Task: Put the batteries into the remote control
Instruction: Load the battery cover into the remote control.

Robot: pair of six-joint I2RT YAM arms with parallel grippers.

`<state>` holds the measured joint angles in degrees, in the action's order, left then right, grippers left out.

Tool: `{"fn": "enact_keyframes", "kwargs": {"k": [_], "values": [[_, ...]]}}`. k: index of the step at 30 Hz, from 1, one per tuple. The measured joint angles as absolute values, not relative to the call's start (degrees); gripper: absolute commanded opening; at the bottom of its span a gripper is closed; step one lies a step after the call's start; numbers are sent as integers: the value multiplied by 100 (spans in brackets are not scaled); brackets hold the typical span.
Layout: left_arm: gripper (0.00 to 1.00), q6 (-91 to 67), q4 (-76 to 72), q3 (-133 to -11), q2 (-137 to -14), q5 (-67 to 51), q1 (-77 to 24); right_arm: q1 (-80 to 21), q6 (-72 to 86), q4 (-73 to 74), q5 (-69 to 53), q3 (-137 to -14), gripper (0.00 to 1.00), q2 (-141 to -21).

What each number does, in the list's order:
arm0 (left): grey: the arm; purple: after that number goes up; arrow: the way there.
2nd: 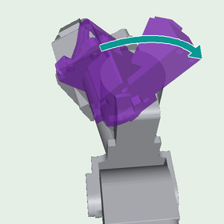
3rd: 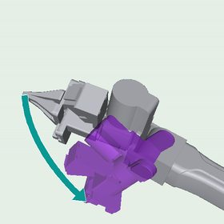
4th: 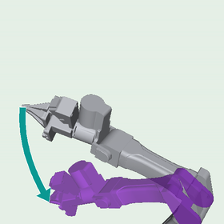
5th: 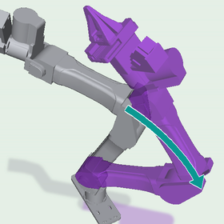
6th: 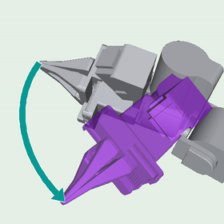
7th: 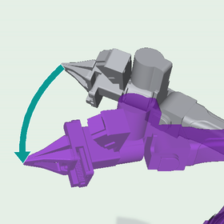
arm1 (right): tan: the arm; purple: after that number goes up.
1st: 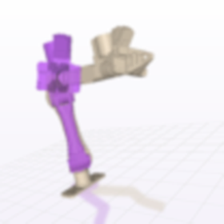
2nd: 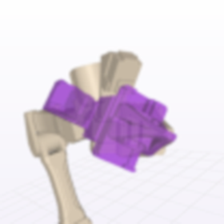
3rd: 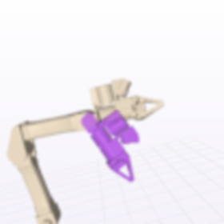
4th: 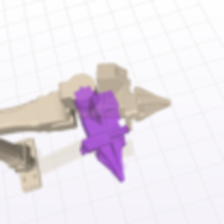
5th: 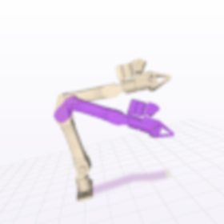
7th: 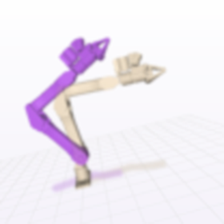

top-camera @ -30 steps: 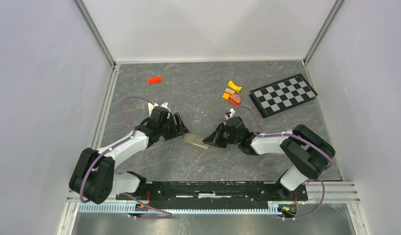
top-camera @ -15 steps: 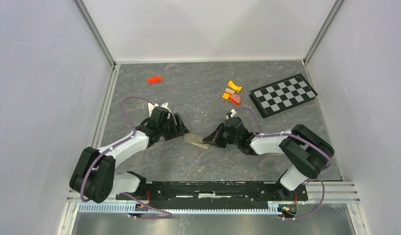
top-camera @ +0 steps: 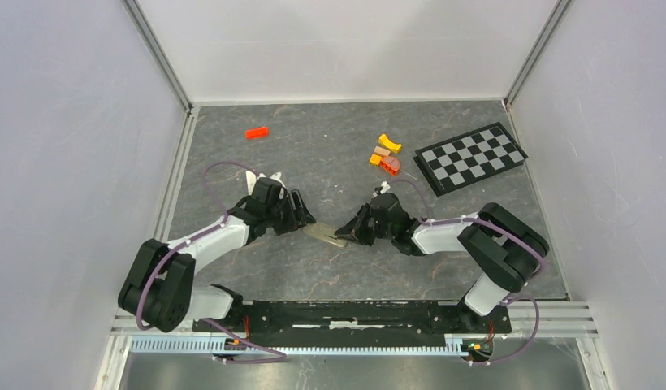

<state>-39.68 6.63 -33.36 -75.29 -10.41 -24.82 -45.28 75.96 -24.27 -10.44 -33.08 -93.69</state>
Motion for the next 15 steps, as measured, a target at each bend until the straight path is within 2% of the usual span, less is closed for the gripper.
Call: {"fn": "enact_keyframes", "kwargs": {"k": [6,15], "values": [[69,-3970,646,-3336,-7550,-1109,-2482,-4528,7579,-2434,-1094,-3378,15,-9485],[69,-3970,624,-3336,-7575,-1105,-2482,-4539,7502,-2307,-1109,-3470,42,-9443]]}}
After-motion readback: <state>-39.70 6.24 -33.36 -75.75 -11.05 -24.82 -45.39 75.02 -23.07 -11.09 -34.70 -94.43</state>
